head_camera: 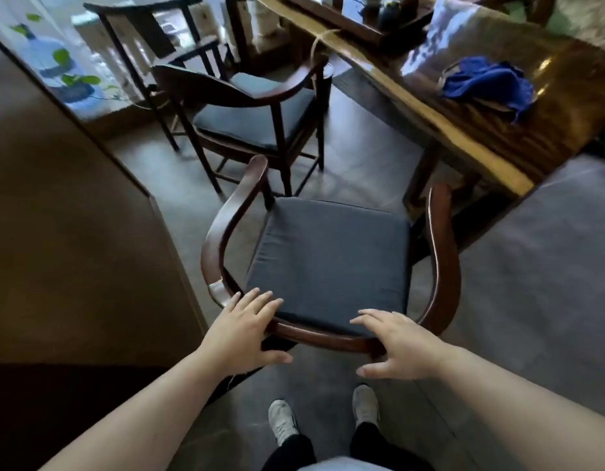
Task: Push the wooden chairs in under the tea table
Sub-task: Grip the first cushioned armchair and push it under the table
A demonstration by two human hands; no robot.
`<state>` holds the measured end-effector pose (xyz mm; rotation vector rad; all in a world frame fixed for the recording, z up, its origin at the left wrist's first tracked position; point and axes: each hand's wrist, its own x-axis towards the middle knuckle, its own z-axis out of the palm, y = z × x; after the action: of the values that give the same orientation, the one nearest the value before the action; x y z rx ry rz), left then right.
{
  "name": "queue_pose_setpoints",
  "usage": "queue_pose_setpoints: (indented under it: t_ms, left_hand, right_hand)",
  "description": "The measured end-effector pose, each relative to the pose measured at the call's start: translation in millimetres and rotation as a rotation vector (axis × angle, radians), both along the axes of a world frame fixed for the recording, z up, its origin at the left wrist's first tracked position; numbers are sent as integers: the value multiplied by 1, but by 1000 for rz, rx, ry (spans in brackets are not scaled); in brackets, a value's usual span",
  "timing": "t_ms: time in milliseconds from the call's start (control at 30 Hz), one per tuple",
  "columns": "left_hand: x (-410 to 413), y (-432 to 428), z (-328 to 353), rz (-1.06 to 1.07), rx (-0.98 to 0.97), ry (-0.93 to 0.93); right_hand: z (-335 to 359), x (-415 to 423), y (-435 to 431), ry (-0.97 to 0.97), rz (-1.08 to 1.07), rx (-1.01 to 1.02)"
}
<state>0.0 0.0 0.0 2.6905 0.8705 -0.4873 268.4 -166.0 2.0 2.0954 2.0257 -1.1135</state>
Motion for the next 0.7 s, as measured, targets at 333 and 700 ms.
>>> queue_pose_setpoints:
  t_ms: [333,700]
  left_hand:
    - [-1,42,-27,-233,85,-180]
    - [10,67,-10,-534,84,71]
  right_hand:
    - [-26,-29,2,-146,-268,48]
    - [-34,-45,0,-261,-413,126]
